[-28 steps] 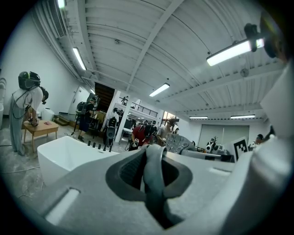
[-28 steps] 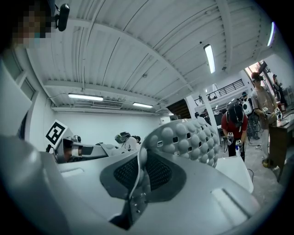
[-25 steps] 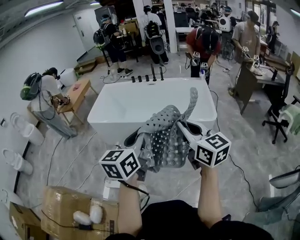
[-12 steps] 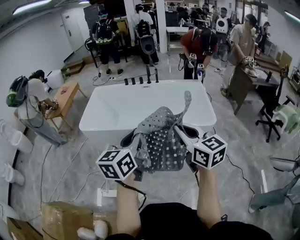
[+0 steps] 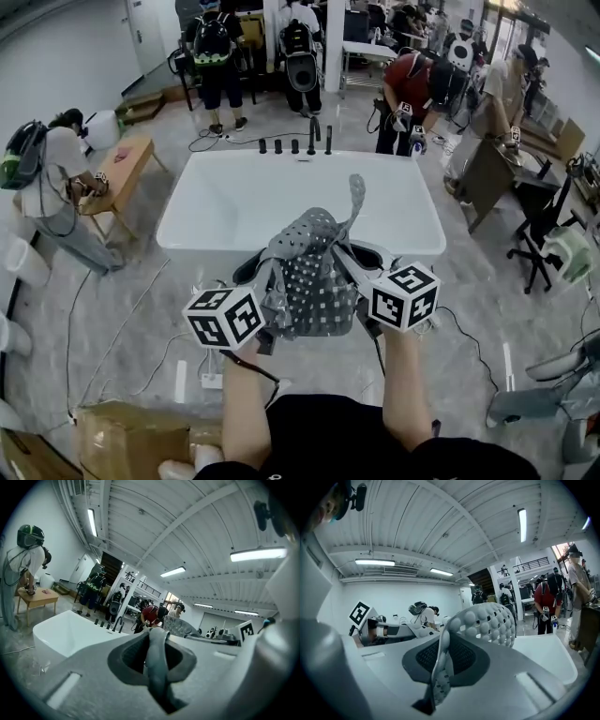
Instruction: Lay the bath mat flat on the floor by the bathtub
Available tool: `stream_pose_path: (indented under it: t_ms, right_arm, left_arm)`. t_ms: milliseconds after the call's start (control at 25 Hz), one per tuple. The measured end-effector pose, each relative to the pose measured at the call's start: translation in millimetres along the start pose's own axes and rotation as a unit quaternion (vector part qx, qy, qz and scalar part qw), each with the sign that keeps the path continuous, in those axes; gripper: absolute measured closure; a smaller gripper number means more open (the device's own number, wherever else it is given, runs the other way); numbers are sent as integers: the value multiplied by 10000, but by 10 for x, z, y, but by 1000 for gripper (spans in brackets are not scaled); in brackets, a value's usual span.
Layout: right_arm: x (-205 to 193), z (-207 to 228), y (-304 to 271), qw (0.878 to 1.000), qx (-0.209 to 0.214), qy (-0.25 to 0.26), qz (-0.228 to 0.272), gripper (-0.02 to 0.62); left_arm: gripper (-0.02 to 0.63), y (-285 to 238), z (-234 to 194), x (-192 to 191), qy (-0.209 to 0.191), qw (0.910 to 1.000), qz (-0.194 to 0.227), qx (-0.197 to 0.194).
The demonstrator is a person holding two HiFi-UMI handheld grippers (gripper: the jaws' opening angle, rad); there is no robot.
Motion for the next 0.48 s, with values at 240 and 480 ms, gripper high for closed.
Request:
stream_pose_path:
  t_ms: [240, 480]
  right_arm:
    - [-135, -130, -461, 9994, 58, -127, -316, 574]
    - [-242, 45, -445, 9975, -166, -122, -674, 574]
  left_arm:
    - [584, 64, -567, 44, 196, 9995, -69, 226]
    - [584, -184, -619, -174, 535, 9982, -258, 101]
Point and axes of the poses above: the fingertips, and each gripper's own axes: y backward along the fingers, z to its right, x out of its top, the point moved 10 cm from there along y, backward along the fingers, and after that the axes turned 7 degrees about -y, right-handed, at the moved point
